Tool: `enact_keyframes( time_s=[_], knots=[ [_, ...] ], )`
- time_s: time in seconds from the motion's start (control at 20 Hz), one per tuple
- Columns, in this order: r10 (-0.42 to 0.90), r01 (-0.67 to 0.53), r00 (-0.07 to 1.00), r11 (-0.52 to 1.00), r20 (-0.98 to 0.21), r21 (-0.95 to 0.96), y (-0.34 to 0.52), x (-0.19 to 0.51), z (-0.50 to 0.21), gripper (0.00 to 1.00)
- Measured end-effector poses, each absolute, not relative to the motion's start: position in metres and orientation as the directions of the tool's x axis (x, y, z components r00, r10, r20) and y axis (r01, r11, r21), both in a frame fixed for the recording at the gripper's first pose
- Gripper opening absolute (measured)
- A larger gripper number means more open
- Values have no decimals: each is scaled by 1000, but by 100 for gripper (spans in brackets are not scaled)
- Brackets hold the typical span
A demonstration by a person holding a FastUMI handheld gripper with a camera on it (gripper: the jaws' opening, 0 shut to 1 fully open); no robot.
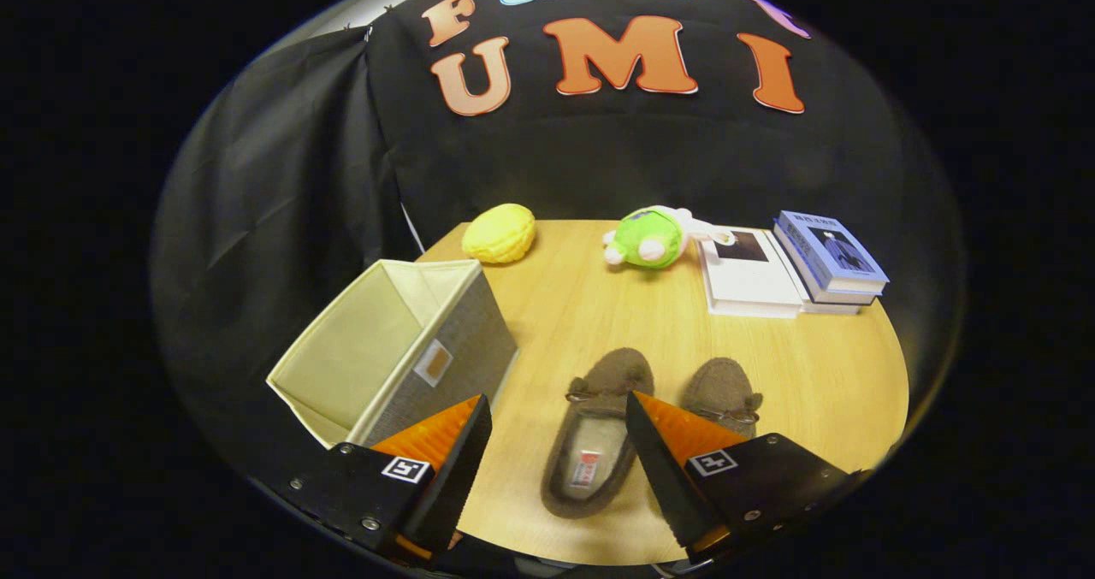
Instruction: Open the storage box then place both shoes into the box .Put the left shoe in first, then the right shoe, with the right side of both shoes facing outward in a uniform manner.
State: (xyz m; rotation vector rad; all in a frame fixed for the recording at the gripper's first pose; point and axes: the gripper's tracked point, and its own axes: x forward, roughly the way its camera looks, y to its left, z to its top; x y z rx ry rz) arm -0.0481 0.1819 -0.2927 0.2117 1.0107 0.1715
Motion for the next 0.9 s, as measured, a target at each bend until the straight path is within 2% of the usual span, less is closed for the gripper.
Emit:
enact_keyframes(
  time_s=[0.1,0.4,0.7,0.9],
  knots=[
    [217,-20,485,971,-847,238,171,-60,-313,94],
    [184,14,383,979,-905,205,164,-74,-363,85],
    [133,64,345,984,-929,165,159,-63,-397,66],
    [82,92,361,988,-929,122,155,-50,-412,52]
  ],
)
